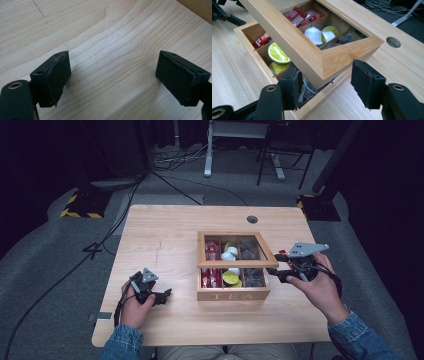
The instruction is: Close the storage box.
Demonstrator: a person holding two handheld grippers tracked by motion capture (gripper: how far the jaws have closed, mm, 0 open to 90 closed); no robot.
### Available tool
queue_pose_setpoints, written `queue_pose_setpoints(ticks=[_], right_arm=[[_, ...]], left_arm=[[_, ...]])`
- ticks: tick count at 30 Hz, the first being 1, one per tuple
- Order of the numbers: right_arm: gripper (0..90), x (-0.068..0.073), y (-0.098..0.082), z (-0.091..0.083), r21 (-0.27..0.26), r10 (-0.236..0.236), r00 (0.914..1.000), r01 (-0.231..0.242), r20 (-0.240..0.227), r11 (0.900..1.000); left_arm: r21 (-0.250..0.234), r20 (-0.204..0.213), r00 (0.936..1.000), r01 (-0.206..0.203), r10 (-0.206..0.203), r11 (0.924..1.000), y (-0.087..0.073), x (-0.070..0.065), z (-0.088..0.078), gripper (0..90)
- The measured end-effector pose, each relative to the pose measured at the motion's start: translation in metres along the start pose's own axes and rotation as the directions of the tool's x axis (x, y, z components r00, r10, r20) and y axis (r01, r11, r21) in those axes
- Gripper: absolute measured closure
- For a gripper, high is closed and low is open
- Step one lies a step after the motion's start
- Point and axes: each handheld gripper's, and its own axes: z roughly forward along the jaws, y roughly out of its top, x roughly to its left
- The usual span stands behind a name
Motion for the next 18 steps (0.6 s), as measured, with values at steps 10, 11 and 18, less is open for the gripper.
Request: queue_pose_setpoints(ticks=[10, 11, 18], right_arm=[[42.3, 0.006, -0.014, 0.006, 0.042, 0.013, 0.9997, -0.012, -0.021, 0.999], [42.3, 0.006, -0.015, 0.007, 0.049, 0.016, 0.9996, -0.015, -0.023, 0.999], [42.5, 0.011, -0.028, 0.015, 0.087, 0.035, 0.9984, -0.031, -0.044, 0.996]], left_arm=[[0.004, 0.004, 1.0, 0.002, -0.002, 1.0, 0.001, 0.0, 0.001, 12.1], [0.004, 0.004, 1.0, 0.0, 0.0, 1.0, 0.002, 0.0, 0.002, 11.8], [0.01, 0.009, 0.9999, -0.005, 0.005, 0.9999, 0.003, 0.001, 0.003, 10.6]])
